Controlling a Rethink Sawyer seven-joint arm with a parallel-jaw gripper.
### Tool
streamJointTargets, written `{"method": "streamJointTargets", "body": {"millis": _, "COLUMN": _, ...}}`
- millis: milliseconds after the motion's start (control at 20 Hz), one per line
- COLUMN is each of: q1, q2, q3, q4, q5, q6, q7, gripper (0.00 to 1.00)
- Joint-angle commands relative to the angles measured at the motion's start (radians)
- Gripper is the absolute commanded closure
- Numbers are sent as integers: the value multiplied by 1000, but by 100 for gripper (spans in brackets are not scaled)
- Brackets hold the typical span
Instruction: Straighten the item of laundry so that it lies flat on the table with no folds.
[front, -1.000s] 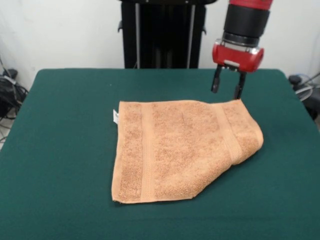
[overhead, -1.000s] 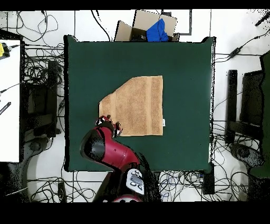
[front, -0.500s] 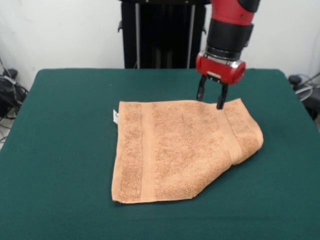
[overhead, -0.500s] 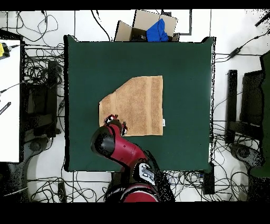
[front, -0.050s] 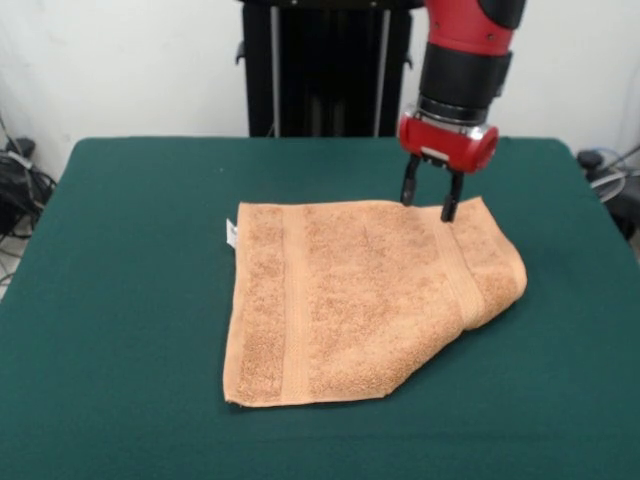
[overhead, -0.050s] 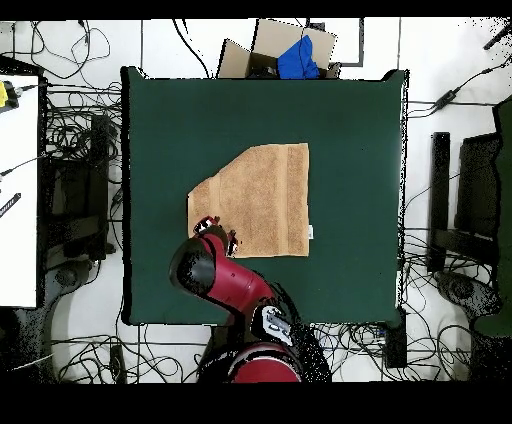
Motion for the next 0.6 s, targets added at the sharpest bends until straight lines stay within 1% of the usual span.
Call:
{"method": "streamJointTargets", "body": {"millis": 50, "q1": -25, "q2": 0, "q3": 103, "q4": -34, "q5": -28, "q6": -42, "q7": 247, "gripper": 0}}
{"method": "streamJointTargets", "body": {"millis": 600, "q1": -35, "q2": 1, "q3": 109, "q4": -39, "q5": -43, "q6": -39, "q7": 239, "gripper": 0}}
